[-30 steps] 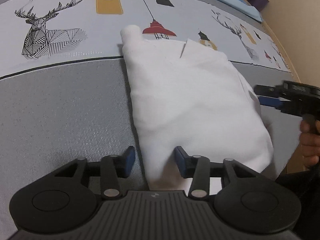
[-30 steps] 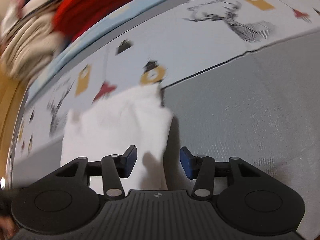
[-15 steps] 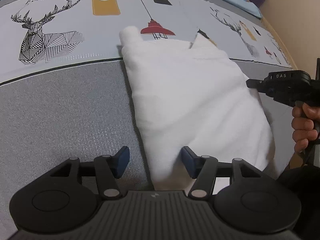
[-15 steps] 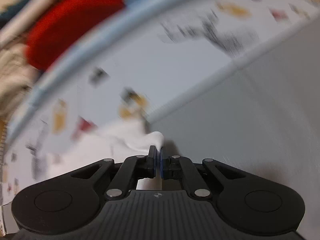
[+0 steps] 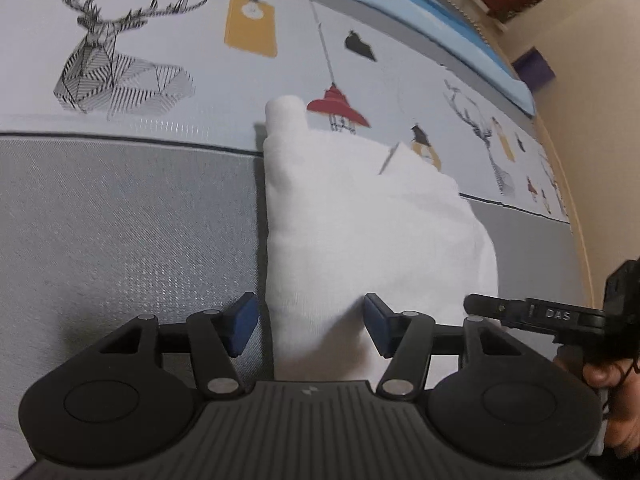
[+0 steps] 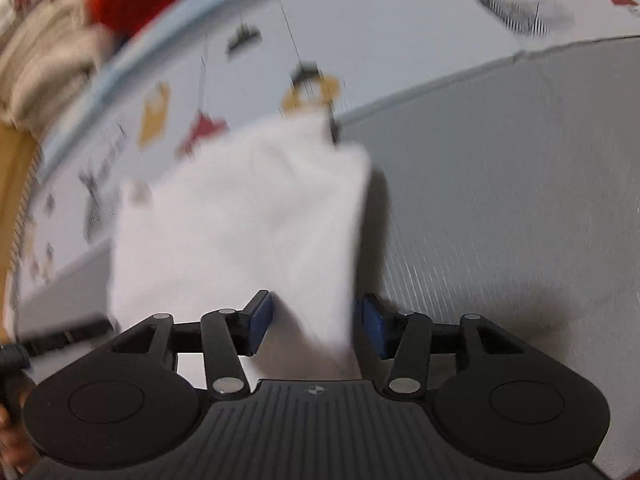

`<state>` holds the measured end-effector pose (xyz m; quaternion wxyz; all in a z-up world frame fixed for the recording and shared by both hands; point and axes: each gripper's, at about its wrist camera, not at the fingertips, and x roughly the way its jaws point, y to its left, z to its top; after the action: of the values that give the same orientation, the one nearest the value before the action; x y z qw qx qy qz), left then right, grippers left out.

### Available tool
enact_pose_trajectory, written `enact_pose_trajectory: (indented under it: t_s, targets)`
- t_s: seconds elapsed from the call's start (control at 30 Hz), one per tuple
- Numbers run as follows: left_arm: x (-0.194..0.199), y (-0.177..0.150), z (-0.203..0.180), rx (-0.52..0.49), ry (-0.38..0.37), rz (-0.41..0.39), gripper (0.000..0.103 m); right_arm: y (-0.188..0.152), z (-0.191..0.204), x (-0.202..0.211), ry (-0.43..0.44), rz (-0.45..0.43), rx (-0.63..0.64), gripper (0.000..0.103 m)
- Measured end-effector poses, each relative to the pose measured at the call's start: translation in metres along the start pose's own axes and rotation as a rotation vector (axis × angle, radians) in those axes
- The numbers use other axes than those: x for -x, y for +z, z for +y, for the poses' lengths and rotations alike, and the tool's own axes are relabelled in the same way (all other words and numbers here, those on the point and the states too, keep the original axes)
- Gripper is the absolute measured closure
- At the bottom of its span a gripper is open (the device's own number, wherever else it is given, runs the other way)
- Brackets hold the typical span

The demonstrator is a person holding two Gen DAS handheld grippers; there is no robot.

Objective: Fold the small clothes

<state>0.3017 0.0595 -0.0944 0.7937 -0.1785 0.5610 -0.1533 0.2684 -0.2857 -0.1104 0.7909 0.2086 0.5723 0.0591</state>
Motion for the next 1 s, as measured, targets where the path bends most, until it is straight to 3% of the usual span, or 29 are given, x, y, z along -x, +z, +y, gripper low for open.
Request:
enact_pose_trajectory:
  t_s: [0.2, 0.33, 0.37, 0.43, 0.5, 0.6, 0.67, 0.7, 0.73, 0.77, 0.8, 0.87, 1.0]
  targets:
    - [-0.025, 0.001, -0.005, 0.044, 0.004, 0.017, 0.031, 0.001, -0.006, -0.009, 0.028, 0.014, -0.079, 0.043]
    - [-0.034, 0.003, -0.008, 0.034, 0.013, 0.003, 0.029, -0.005, 0.006, -0.014, 0.047, 0.009, -0.045, 0.046]
    - [-0.034, 0.004, -0.010, 0.024, 0.020, -0.004, 0.032, -0.004, 0.008, -0.016, 0.056, 0.005, -0.035, 0.055]
    - [-0.032, 0.006, -0.014, -0.010, 0.034, -0.024, 0.053, -0.003, 0.011, -0.016, 0.059, -0.009, -0.025, 0.064]
    - [-0.022, 0.010, -0.022, -0.055, 0.039, -0.063, 0.064, -0.001, 0.013, -0.014, 0.067, -0.032, -0.037, 0.077]
    - [0.003, 0.020, -0.031, -0.123, 0.073, -0.183, 0.066, 0.004, 0.022, -0.004, 0.101, -0.131, -0.026, 0.085]
    - [0.025, 0.028, -0.030, -0.124, 0.069, -0.286, 0.063, 0.008, 0.039, 0.007, 0.149, -0.243, 0.030, 0.085]
    - [0.037, 0.032, -0.027, -0.111, 0.073, -0.344, 0.051, 0.010, 0.047, 0.013, 0.173, -0.309, 0.055, 0.084]
    - [0.048, 0.035, -0.021, -0.085, 0.093, -0.402, 0.029, 0.011, 0.054, 0.017, 0.182, -0.363, 0.073, 0.082]
    - [0.057, 0.036, -0.015, -0.053, 0.124, -0.449, 0.019, 0.013, 0.058, 0.019, 0.166, -0.406, 0.075, 0.076]
    - [0.064, 0.037, -0.005, -0.016, 0.150, -0.476, 0.013, 0.016, 0.059, 0.018, 0.135, -0.425, 0.061, 0.058]
    - [0.065, 0.040, 0.013, 0.045, 0.144, -0.422, 0.014, 0.019, 0.055, 0.011, 0.072, -0.407, 0.025, 0.044]
    - [0.043, 0.036, 0.048, 0.217, 0.127, -0.240, 0.021, 0.022, 0.050, -0.001, 0.068, -0.313, -0.002, 0.046]
